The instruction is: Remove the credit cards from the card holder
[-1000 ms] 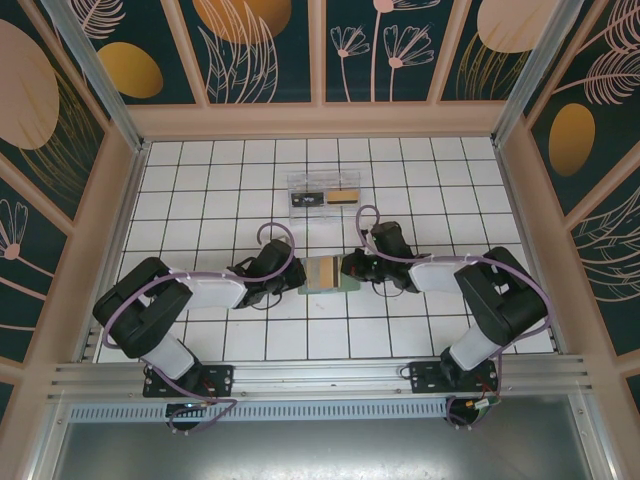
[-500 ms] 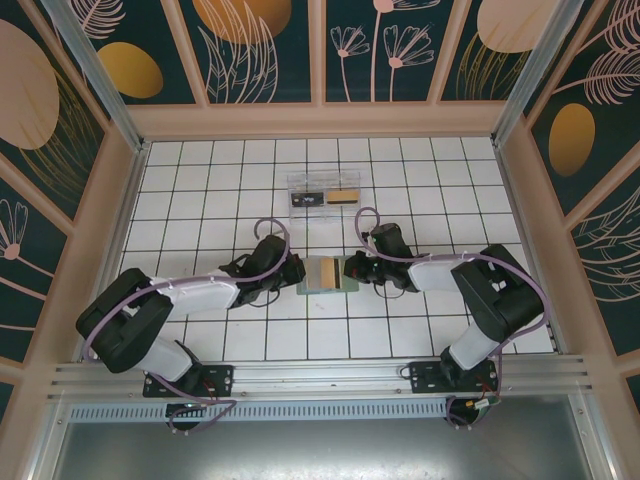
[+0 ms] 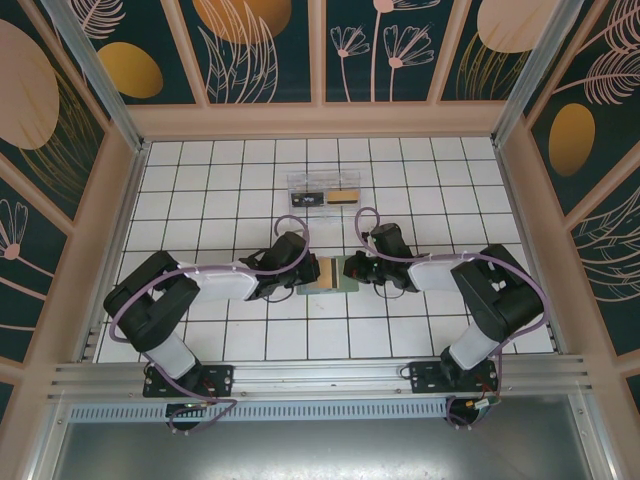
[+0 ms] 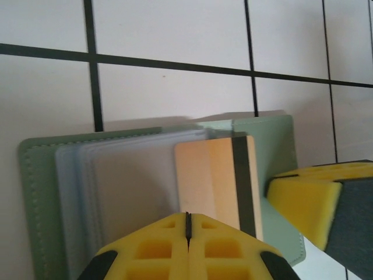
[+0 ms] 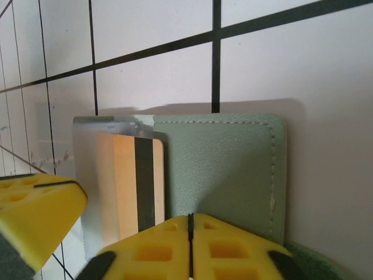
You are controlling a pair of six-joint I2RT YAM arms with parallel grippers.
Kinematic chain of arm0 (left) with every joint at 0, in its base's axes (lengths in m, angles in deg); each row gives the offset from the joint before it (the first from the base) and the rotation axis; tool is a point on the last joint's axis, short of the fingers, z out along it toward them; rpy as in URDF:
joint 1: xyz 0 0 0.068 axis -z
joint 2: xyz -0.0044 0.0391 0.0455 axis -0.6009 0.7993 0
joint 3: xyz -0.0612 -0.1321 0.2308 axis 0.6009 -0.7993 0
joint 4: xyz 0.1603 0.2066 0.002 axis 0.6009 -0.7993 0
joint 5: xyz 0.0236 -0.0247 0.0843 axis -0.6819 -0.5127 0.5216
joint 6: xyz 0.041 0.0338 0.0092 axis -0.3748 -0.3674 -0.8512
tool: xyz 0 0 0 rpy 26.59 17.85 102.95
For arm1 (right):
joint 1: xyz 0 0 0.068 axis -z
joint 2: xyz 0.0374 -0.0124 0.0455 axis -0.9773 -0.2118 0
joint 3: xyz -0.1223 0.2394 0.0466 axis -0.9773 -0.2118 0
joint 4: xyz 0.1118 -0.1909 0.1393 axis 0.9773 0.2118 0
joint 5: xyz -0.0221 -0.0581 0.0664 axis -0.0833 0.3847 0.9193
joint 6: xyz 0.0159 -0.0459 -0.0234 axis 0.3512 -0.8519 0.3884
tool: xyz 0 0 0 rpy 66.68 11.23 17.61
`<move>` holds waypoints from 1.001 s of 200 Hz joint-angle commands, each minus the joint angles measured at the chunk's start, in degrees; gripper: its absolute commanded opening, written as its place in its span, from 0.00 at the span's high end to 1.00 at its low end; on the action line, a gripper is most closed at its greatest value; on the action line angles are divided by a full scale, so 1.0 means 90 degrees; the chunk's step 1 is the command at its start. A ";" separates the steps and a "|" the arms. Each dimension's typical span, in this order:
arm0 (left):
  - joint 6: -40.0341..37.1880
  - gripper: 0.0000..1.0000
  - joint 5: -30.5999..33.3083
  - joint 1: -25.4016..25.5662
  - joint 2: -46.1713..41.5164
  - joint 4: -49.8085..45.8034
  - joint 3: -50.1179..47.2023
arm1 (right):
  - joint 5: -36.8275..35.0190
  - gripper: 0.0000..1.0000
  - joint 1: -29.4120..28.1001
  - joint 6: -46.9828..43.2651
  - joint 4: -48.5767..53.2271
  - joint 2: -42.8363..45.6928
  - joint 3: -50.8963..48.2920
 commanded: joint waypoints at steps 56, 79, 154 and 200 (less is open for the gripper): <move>0.0157 1.00 0.0194 0.0017 0.0151 -0.0090 -0.0353 | 0.0610 0.74 -0.0020 0.0155 -0.0655 -0.0094 -0.0170; 0.0158 1.00 0.0155 0.0009 0.0188 -0.0065 -0.0365 | 0.0720 0.75 -0.0085 0.0233 -0.0797 -0.0221 -0.0151; 0.0224 1.00 0.0100 0.0009 0.0227 0.0035 -0.0475 | 0.0851 0.77 -0.0220 0.0345 -0.0933 -0.0445 -0.0013; 0.0214 1.00 0.0145 0.0018 0.0148 -0.0017 -0.0505 | 0.0863 1.00 -0.0125 0.0414 -0.1023 -0.0421 -0.0093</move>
